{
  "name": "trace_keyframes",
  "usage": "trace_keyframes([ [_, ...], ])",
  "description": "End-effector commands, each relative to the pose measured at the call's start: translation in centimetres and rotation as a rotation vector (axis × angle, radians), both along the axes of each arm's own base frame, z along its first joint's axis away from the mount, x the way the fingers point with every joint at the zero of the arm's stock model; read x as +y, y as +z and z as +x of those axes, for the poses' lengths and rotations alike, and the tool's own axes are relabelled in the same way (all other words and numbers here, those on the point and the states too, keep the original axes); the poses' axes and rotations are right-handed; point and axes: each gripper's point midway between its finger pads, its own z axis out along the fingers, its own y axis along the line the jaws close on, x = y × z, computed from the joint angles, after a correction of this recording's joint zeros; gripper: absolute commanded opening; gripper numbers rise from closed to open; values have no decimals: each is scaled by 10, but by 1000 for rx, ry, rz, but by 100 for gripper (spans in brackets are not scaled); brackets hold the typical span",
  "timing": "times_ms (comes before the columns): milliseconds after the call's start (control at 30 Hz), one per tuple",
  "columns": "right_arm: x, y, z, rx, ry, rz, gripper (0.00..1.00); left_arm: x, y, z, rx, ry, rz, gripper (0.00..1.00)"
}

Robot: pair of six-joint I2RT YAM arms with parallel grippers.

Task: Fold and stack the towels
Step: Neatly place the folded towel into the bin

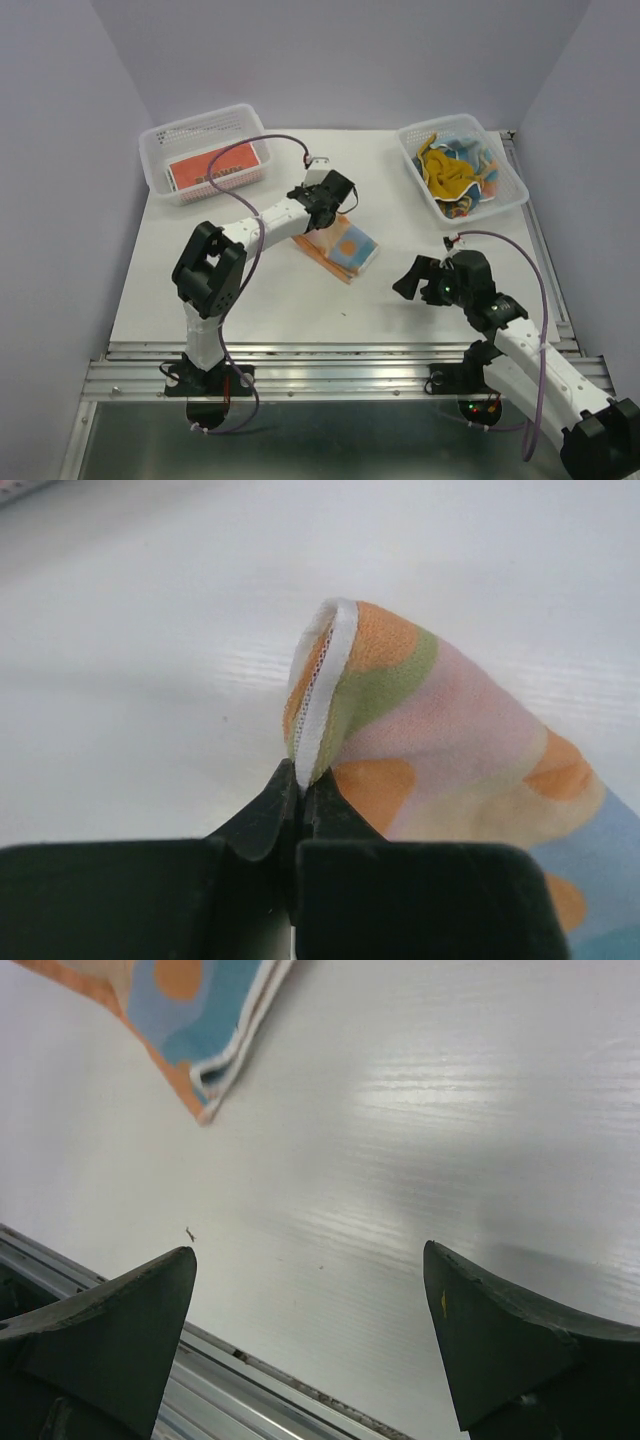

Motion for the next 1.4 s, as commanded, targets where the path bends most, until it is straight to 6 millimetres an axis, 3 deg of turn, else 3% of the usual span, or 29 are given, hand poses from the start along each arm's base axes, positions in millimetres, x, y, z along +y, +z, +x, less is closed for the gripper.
trace_keyframes([
  [0,1,31,22,-154,-25,17,100,42,47,57,-88,54,145,0],
  [67,-3,32,24,-170,-45,10,100,55,49,79,-86,70,174,0],
  [100,-4,33,25,-174,-51,7,100,55,71,94,-127,66,179,0],
  [133,-6,32,26,-178,-62,3,100,63,69,106,-118,78,197,0],
  [167,-6,32,26,-180,-68,0,100,60,76,111,-128,69,200,0],
  [200,-7,33,27,-184,-72,0,100,65,96,127,-158,68,184,0],
  [267,-8,32,27,-183,-79,-6,100,69,101,143,-165,64,179,0],
  [300,-9,31,27,-180,-82,-7,100,78,121,157,-202,78,151,0],
  [333,-9,31,27,-178,-83,-8,100,82,120,164,-191,70,168,0],
  [367,-9,31,28,-179,-85,-9,100,82,138,172,-223,63,142,0],
  [433,-9,29,28,-174,-85,-13,100,90,141,179,-208,54,154,0],
  [600,-11,26,29,-165,-92,-23,100,106,173,195,-275,43,120,0],
  [767,-11,26,29,-160,-95,-25,100,155,196,203,-313,126,100,0],
  [933,-11,25,29,-157,-95,-26,100,201,200,202,-317,183,56,0],
  [1000,-10,26,30,-158,-93,-23,100,217,187,201,-293,194,43,0],
  [1367,-8,32,32,-159,-84,-24,100,267,155,204,-285,292,12,0],
])
